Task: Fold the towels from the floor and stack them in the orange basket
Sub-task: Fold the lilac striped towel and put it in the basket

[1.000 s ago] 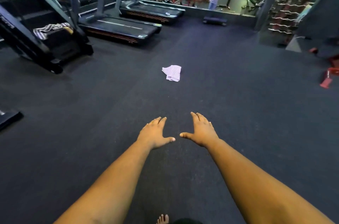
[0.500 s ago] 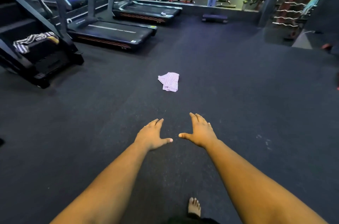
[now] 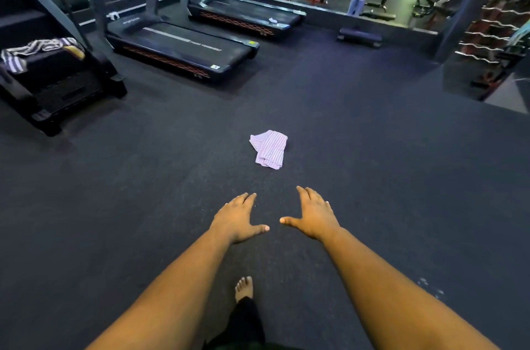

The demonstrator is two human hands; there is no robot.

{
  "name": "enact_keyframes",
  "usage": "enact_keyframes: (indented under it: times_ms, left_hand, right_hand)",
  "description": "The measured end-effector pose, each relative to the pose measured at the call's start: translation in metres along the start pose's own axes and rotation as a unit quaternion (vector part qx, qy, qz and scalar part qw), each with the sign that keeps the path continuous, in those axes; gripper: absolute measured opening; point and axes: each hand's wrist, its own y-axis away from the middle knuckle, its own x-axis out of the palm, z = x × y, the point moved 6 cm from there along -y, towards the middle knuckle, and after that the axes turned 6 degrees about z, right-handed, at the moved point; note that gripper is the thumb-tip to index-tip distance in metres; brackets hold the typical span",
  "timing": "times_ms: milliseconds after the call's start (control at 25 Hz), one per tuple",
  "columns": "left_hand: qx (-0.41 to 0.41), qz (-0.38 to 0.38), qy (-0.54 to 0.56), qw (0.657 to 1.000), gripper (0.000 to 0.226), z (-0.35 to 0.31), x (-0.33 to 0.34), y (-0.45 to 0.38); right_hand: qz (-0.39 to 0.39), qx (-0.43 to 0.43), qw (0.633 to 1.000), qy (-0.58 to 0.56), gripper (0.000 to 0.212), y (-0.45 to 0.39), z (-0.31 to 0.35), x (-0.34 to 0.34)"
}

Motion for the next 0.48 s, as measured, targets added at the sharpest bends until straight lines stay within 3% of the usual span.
enact_keyframes:
  times_ms: [480]
  left_hand:
    - [-0.001, 0.071, -0.027, 0.997, 0.110, 0.076, -0.148, -0.275]
  right_hand:
    - [0.039, 0.034, 0.999, -0.018, 0.115, -0.285, 0.028, -0.101]
